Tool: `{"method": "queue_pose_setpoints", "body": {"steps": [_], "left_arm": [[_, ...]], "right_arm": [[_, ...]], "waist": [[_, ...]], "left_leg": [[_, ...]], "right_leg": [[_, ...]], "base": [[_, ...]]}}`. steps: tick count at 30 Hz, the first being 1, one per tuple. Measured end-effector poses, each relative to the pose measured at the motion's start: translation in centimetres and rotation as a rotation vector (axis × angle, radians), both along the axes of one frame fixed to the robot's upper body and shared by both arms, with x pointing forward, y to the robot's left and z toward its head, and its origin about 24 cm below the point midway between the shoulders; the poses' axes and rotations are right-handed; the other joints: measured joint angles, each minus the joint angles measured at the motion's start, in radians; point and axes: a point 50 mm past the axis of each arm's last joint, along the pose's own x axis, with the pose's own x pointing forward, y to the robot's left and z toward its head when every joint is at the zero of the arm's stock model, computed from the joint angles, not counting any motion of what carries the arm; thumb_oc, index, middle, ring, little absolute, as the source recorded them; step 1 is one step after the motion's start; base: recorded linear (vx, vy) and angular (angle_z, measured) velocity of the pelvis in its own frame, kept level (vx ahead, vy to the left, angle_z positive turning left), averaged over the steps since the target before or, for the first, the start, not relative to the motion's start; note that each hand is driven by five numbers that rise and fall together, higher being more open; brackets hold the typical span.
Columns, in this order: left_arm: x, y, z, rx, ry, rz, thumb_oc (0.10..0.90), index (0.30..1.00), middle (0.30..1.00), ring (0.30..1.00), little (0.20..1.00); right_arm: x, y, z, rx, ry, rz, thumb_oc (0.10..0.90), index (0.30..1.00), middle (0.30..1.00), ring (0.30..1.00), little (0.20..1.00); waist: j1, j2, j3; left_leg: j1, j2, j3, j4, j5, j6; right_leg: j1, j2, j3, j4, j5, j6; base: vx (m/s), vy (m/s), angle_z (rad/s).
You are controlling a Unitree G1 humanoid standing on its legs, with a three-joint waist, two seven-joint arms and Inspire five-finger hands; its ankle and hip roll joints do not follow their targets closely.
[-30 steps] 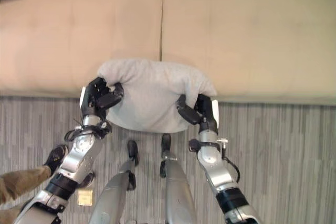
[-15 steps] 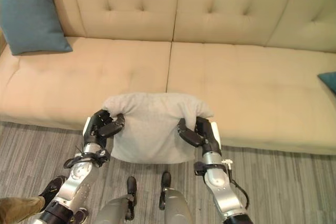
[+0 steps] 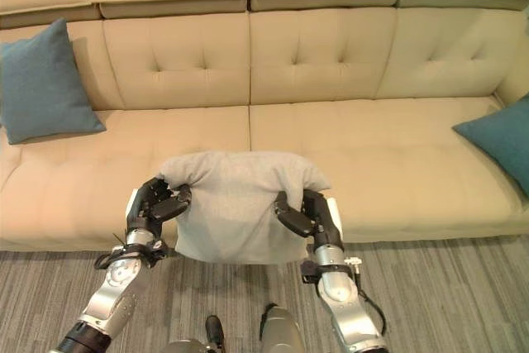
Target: Pick up all the scattered cushions and arrange them neatly on the sofa.
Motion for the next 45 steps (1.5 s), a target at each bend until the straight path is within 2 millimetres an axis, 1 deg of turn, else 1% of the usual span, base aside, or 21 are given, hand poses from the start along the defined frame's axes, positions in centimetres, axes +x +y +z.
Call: {"method": "queue_pose_setpoints", "body": {"steps": [2,3,6,7,8,11,13,15,16,19,23,26,30,31,33,34,36,38,39,41,45], "left_arm": [[-0.1,0.3,-0.2,0.012,0.007,0.007,0.400,0.300,0.300,0.300,0.300],[-0.2,0.4,-0.2,0.015,0.010,0.009,0.400,0.300,0.300,0.300,0.300],[-0.7,0.5,-1.0,0.013,0.042,0.017,0.400,0.300,0.300,0.300,0.300],[-1.1,0.0,-1.5,-0.015,0.061,0.018,0.400,0.300,0.300,0.300,0.300],[-1.3,-0.2,-1.7,-0.026,0.069,0.021,0.400,0.300,0.300,0.300,0.300],[-1.4,-0.7,-1.8,-0.037,0.071,0.000,0.400,0.300,0.300,0.300,0.300],[-1.4,-1.5,-1.9,-0.049,0.074,-0.037,0.400,0.300,0.300,0.300,0.300],[-1.5,-1.9,-1.9,-0.056,0.078,-0.052,0.400,0.300,0.300,0.300,0.300],[-1.5,-2.0,-2.0,-0.057,0.080,-0.054,0.400,0.300,0.300,0.300,0.300],[-1.4,-2.0,-1.8,-0.059,0.072,-0.058,0.400,0.300,0.300,0.300,0.300],[-1.4,-1.9,-1.9,-0.056,0.078,-0.064,0.400,0.300,0.300,0.300,0.300],[-1.6,-1.8,-2.1,-0.059,0.093,-0.062,0.400,0.300,0.300,0.300,0.300],[-1.6,-1.6,-2.2,-0.050,0.096,-0.059,0.400,0.300,0.300,0.300,0.300],[-1.6,-1.6,-2.2,-0.050,0.095,-0.060,0.400,0.300,0.300,0.300,0.300],[-1.6,-1.5,-2.1,-0.049,0.094,-0.060,0.400,0.300,0.300,0.300,0.300],[-1.6,-1.6,-2.1,-0.050,0.092,-0.062,0.400,0.300,0.300,0.300,0.300],[-1.4,-1.6,-1.9,-0.041,0.084,-0.070,0.400,0.300,0.300,0.300,0.300],[-1.2,-1.4,-1.6,-0.028,0.072,-0.072,0.400,0.300,0.300,0.300,0.300],[-1.1,-1.2,-1.5,-0.018,0.068,-0.072,0.400,0.300,0.300,0.300,0.300],[-0.7,-0.4,-1.1,0.013,0.054,-0.065,0.400,0.300,0.300,0.300,0.300],[-0.7,0.5,-1.0,0.025,0.052,-0.036,0.400,0.300,0.300,0.300,0.300]], "right_arm": [[0.0,0.4,-0.1,0.003,0.010,0.027,0.400,0.300,0.300,0.300,0.300],[-0.2,0.5,-0.3,0.002,0.017,0.032,0.400,0.300,0.300,0.300,0.300],[-0.8,0.3,-1.0,-0.002,0.051,0.027,0.400,0.300,0.300,0.300,0.300],[-0.9,-0.1,-1.1,-0.013,0.058,0.016,0.400,0.300,0.300,0.300,0.300],[-0.9,-0.3,-1.0,-0.016,0.057,0.013,0.400,0.300,0.300,0.300,0.300],[-0.7,-1.0,-0.7,-0.027,0.045,-0.008,0.400,0.300,0.300,0.300,0.300],[-0.8,-1.8,-0.6,-0.036,0.041,-0.039,0.400,0.300,0.300,0.300,0.300],[-0.6,-2.2,-0.2,-0.053,0.027,-0.051,0.400,0.300,0.300,0.300,0.300],[-0.6,-2.2,-0.2,-0.053,0.028,-0.053,0.400,0.300,0.300,0.300,0.300],[-0.9,-2.3,-0.4,-0.050,0.036,-0.058,0.400,0.300,0.300,0.300,0.300],[-1.0,-2.1,-0.6,-0.044,0.040,-0.062,0.400,0.300,0.300,0.300,0.300],[-1.0,-2.1,-0.7,-0.043,0.044,-0.062,0.400,0.300,0.300,0.300,0.300],[-1.0,-1.8,-0.7,-0.034,0.044,-0.060,0.400,0.300,0.300,0.300,0.300],[-1.1,-1.8,-0.8,-0.033,0.046,-0.060,0.400,0.300,0.300,0.300,0.300],[-1.1,-1.8,-0.8,-0.035,0.048,-0.058,0.400,0.300,0.300,0.300,0.300],[-1.1,-1.9,-0.8,-0.036,0.047,-0.059,0.400,0.300,0.300,0.300,0.300],[-1.1,-1.7,-0.8,-0.016,0.045,-0.072,0.400,0.300,0.300,0.300,0.300],[-1.1,-1.3,-0.9,-0.008,0.046,-0.056,0.400,0.300,0.300,0.300,0.300],[-1.1,-1.2,-1.0,-0.006,0.050,-0.050,0.400,0.300,0.300,0.300,0.300],[-1.1,-0.6,-1.1,0.002,0.057,-0.026,0.400,0.300,0.300,0.300,0.300],[-1.2,0.2,-1.4,0.014,0.068,0.013,0.400,0.300,0.300,0.300,0.300]], "waist": [[0.001,0.008,-0.004],[-0.003,0.001,-0.007],[-0.017,-0.035,-0.029],[-0.003,-0.017,-0.038],[0.005,-0.014,-0.040],[-0.007,-0.011,-0.042],[-0.017,-0.020,-0.045],[-0.003,-0.023,-0.044],[0.000,-0.024,-0.044],[-0.003,-0.022,-0.046],[0.002,-0.032,-0.041],[0.005,-0.036,-0.038],[0.023,-0.030,-0.041],[0.016,-0.026,-0.043],[0.009,-0.011,-0.052],[-0.002,0.003,-0.056],[-0.014,0.000,-0.055],[-0.009,0.000,-0.056],[-0.005,0.000,-0.056],[0.010,0.008,-0.050],[0.015,0.015,-0.045]], "left_leg": [[0.000,0.017,-0.001,-0.031,0.018,-0.021],[-0.001,0.017,-0.006,-0.035,0.021,-0.025],[0.013,0.006,-0.056,-0.058,0.027,-0.060],[0.013,0.035,-0.067,-0.064,0.030,-0.063],[0.013,0.054,-0.079,-0.058,0.035,-0.072],[-0.007,0.089,-0.110,-0.017,0.051,-0.105],[-0.066,0.093,-0.135,0.105,0.053,-0.108],[-0.181,0.103,-0.136,0.346,0.057,-0.131],[-0.199,0.104,-0.135,0.373,0.044,-0.140],[-0.232,0.081,-0.125,0.318,0.018,-0.140],[-0.254,0.060,-0.101,0.132,0.026,-0.145],[-0.279,0.068,-0.101,0.039,0.051,-0.178],[-0.254,0.072,-0.105,-0.010,0.085,-0.142],[-0.247,0.066,-0.105,-0.003,0.089,-0.139],[-0.206,0.062,-0.102,-0.032,0.110,-0.104],[-0.182,0.060,-0.096,-0.046,0.189,-0.067],[-0.135,0.006,-0.070,-0.057,0.160,-0.023],[-0.124,-0.023,-0.072,-0.054,0.145,-0.002],[-0.121,-0.032,-0.072,-0.053,0.139,0.005],[-0.114,-0.044,-0.076,-0.042,0.126,0.024],[-0.082,-0.040,-0.075,-0.062,0.117,0.029]], "right_leg": [[-0.009,0.030,0.033,-0.151,0.001,0.013],[-0.011,0.035,0.030,-0.208,0.022,0.017],[0.016,0.042,0.036,-0.362,0.208,-0.012],[0.032,0.079,0.027,-0.387,0.208,-0.033],[0.042,0.097,0.025,-0.400,0.208,-0.036],[0.064,0.121,-0.020,-0.400,0.183,-0.070],[0.084,0.118,-0.051,-0.400,0.161,-0.089],[0.099,0.116,-0.056,-0.399,0.142,-0.122],[0.108,0.117,-0.057,-0.399,0.143,-0.123],[0.126,0.133,-0.065,-0.416,0.118,-0.133],[0.153,0.171,-0.066,-0.458,0.128,-0.125],[0.198,0.199,-0.063,-0.505,0.135,-0.131],[0.250,0.225,-0.009,-0.531,0.130,-0.131],[0.262,0.225,0.008,-0.534,0.120,-0.137],[0.272,0.224,0.040,-0.516,0.106,-0.125],[0.277,0.223,0.054,-0.497,0.085,-0.110],[0.214,0.154,0.073,-0.293,-0.037,-0.064],[0.159,0.110,0.086,-0.156,-0.088,-0.015],[0.146,0.097,0.084,-0.120,-0.095,-0.012],[0.058,0.069,0.082,0.074,-0.119,0.006],[0.016,0.029,0.085,0.044,-0.125,0.026]], "base": [[0.07,-0.085,0.00],[0.09,-0.151,0.21],[0.14,-0.196,0.45],[0.15,-0.172,0.22],[0.15,-0.187,-0.01],[0.12,-0.200,0.31],[0.09,-0.183,0.51],[0.11,-0.133,0.10],[0.14,-0.063,-0.06],[0.16,-0.019,0.03],[0.16,0.028,0.00],[0.26,0.111,-0.15],[0.22,0.150,-0.48],[0.28,0.256,-0.56],[0.18,0.197,-0.51],[0.16,0.274,-0.42],[0.13,0.244,-0.19],[0.05,0.100,0.02],[0.04,0.101,0.13],[0.04,0.024,0.14],[0.09,-0.068,0.06]]}}
